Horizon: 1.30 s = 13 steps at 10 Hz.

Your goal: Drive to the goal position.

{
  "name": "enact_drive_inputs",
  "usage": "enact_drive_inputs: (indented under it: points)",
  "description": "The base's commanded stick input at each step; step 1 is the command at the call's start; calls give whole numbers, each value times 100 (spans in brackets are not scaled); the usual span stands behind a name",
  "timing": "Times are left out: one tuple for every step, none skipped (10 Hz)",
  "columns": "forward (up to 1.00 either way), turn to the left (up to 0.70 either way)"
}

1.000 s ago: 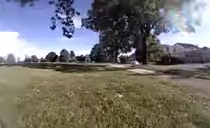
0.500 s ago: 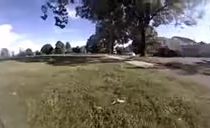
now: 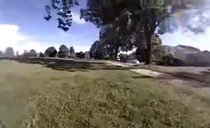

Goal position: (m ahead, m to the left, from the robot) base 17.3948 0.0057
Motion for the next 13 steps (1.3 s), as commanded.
enact_drive_inputs:
  points:
    - [100, -32]
    - [100, -32]
    - [100, -32]
    - [100, -32]
    - [100, -32]
    - [100, -34]
    - [100, -36]
    - [100, -36]
    - [100, -36]
    - [100, -36]
    - [100, -19]
    - [100, -2]
    - [100, 0]
